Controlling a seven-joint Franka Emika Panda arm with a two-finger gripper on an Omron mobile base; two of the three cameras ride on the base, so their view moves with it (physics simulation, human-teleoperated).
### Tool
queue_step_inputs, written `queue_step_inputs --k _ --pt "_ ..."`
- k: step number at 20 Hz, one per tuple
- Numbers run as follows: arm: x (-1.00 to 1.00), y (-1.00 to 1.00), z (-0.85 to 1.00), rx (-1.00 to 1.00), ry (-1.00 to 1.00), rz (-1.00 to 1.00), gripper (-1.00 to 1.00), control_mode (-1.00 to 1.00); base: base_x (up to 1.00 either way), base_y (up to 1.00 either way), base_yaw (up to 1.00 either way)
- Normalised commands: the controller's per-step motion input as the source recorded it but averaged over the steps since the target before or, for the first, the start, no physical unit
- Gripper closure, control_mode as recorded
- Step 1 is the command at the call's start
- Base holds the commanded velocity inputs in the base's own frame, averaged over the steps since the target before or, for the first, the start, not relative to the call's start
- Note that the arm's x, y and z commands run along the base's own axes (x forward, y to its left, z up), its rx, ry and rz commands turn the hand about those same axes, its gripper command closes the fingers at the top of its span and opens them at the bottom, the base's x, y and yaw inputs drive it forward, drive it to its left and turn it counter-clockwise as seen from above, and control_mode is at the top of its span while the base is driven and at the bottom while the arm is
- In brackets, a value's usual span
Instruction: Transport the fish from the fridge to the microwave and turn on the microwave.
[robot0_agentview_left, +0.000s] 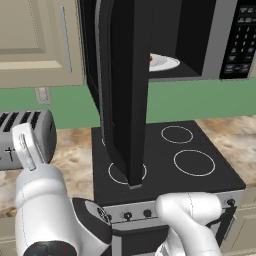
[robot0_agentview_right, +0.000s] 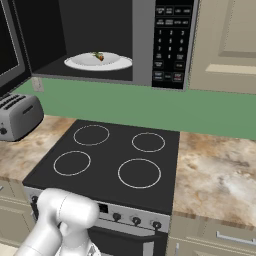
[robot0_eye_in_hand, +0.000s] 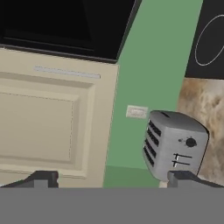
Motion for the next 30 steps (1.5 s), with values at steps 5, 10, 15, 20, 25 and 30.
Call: queue_step_inputs --k 5,10,15,20,25,30 --pt "0.0 -0.06 0.01 0.08 -0.01 -0.04 -1.0 -1.0 0.0 0.0 0.0" --pt "0.0 -0.04 0.04 0.13 0.0 -0.03 -1.0 -1.0 0.0 0.0 0.0" --pt "0.0 -0.04 0.05 0.12 0.0 -0.02 -1.0 -1.0 0.0 0.0 0.0" --pt "-0.09 -0.07 0.06 0.13 0.0 -0.02 -1.0 -1.0 0.0 0.0 0.0" --pt "-0.25 -0.1 0.04 0.12 -0.03 -0.02 -1.0 -1.0 0.0 0.0 0.0" --pt "-0.25 -0.11 0.07 0.12 -0.03 -0.04 -1.0 -1.0 0.0 0.0 0.0"
